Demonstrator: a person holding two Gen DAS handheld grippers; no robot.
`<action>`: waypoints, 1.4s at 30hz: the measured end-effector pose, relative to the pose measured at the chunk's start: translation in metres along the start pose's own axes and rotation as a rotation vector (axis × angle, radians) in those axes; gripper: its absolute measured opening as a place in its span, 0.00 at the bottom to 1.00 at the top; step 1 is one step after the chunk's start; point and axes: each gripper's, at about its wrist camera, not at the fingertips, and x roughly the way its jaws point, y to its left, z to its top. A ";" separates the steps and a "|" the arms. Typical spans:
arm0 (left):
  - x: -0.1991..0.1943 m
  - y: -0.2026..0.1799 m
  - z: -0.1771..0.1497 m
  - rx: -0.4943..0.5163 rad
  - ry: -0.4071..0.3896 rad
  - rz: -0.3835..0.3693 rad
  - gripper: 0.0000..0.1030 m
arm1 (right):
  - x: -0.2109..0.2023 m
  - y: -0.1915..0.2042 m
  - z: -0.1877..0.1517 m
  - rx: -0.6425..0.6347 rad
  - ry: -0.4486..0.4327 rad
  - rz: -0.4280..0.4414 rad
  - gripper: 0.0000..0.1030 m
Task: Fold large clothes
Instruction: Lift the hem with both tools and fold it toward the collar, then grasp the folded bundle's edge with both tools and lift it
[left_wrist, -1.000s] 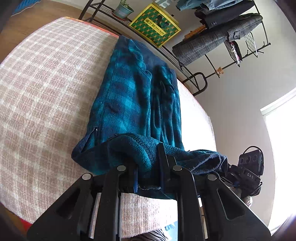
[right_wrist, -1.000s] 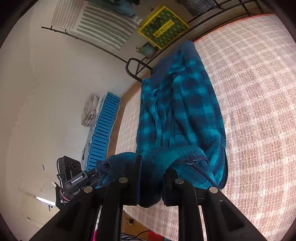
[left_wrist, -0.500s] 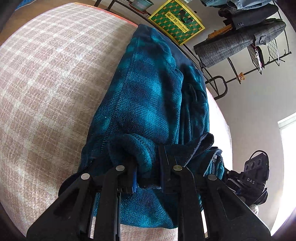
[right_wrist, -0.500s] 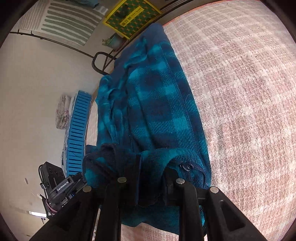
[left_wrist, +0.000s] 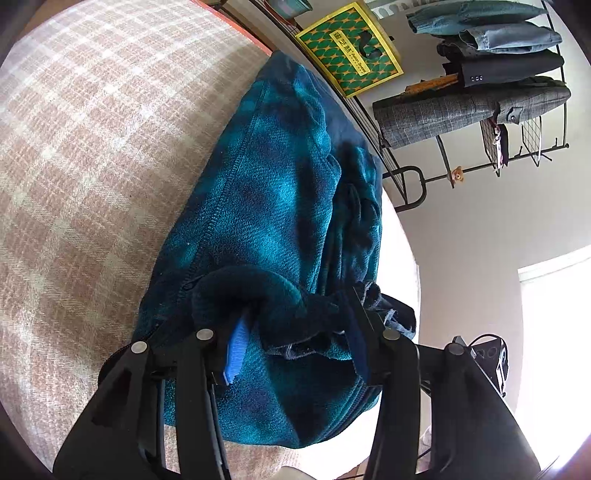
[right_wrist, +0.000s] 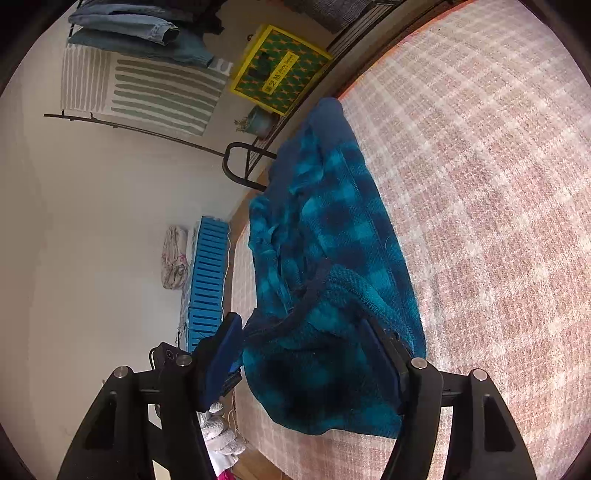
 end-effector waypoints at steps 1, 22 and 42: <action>-0.006 -0.003 0.000 0.009 -0.012 0.000 0.45 | 0.001 0.011 -0.006 -0.051 0.012 -0.012 0.53; -0.042 -0.022 -0.007 0.257 -0.123 0.090 0.56 | 0.162 0.055 -0.012 -0.396 0.223 -0.219 0.18; 0.070 -0.029 0.000 0.487 -0.020 0.359 0.32 | 0.083 -0.009 0.017 -0.311 0.050 -0.331 0.14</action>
